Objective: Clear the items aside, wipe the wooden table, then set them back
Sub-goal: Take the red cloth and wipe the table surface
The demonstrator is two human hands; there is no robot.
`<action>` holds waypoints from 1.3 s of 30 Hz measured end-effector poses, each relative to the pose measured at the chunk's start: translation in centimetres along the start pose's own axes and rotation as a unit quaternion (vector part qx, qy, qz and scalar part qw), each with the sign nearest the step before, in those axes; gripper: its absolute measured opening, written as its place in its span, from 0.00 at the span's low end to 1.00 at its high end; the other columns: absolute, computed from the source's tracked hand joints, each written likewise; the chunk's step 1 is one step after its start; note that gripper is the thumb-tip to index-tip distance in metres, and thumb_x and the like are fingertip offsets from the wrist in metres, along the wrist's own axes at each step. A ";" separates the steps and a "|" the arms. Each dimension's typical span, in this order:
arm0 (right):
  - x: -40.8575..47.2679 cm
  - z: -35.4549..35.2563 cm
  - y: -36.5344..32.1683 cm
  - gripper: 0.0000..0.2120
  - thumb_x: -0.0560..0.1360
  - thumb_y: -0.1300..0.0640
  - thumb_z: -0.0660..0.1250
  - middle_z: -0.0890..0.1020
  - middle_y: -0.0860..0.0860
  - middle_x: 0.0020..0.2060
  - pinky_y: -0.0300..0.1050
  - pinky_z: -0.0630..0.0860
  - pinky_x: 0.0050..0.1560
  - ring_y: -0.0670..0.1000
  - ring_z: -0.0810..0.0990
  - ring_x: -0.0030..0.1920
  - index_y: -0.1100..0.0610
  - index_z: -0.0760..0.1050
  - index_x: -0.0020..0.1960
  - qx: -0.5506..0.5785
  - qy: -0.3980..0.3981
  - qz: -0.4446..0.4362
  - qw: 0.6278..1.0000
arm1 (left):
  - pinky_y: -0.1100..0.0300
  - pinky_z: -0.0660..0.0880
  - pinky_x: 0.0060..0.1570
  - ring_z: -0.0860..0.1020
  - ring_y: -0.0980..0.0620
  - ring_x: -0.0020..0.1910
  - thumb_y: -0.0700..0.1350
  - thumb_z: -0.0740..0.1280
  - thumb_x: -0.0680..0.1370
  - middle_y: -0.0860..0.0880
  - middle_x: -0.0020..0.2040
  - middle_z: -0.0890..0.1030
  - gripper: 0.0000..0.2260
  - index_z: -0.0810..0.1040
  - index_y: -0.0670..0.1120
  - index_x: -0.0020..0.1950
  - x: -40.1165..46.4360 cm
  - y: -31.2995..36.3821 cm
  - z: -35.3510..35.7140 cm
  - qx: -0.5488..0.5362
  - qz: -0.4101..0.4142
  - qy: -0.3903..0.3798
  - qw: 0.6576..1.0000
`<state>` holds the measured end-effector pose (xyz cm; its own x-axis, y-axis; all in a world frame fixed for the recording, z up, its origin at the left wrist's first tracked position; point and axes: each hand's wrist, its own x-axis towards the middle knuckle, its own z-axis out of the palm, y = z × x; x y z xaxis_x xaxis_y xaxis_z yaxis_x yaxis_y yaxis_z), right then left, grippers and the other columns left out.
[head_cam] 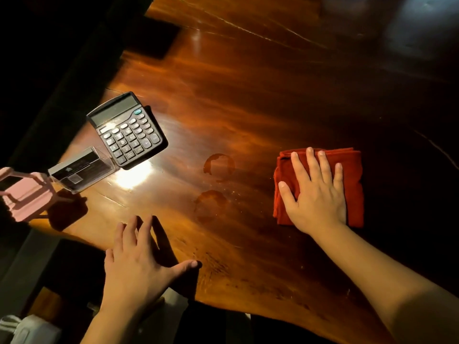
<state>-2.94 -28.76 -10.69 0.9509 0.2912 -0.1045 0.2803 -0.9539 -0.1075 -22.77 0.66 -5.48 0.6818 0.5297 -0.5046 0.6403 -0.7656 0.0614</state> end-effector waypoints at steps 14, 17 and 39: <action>3.5 0.0 -11.9 0.35 0.80 0.35 0.50 0.55 0.55 0.83 0.62 0.42 0.80 0.58 0.49 0.82 0.48 0.54 0.83 0.015 -0.015 -0.086 0.996 | 0.38 0.53 0.76 0.42 0.44 0.81 0.87 0.50 0.53 0.50 0.83 0.45 0.62 0.46 0.56 0.81 -0.1 -0.8 -0.5 0.001 0.014 -0.004 1.000; 3.4 0.2 -14.7 0.35 0.79 0.35 0.51 0.56 0.56 0.82 0.63 0.44 0.80 0.58 0.50 0.82 0.49 0.56 0.83 0.026 -0.015 -0.107 0.994 | 0.39 0.53 0.76 0.41 0.45 0.81 0.87 0.51 0.54 0.51 0.83 0.43 0.62 0.45 0.56 0.81 -0.1 -0.8 -0.3 -0.001 0.011 -0.007 1.000; -2.9 0.6 -9.0 0.34 0.79 0.32 0.53 0.57 0.53 0.83 0.64 0.45 0.79 0.58 0.50 0.82 0.42 0.58 0.81 0.049 -0.044 -0.218 0.974 | 0.31 0.51 0.74 0.35 0.43 0.79 0.85 0.57 0.48 0.49 0.82 0.36 0.68 0.35 0.58 0.80 0.8 2.1 -1.5 0.050 0.065 -0.056 0.995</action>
<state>-8.27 -21.00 -10.05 0.7286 0.6756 -0.1128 0.6362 -0.7286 -0.2538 -20.33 0.02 -4.43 0.7093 0.3841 -0.5911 0.5071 -0.8605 0.0495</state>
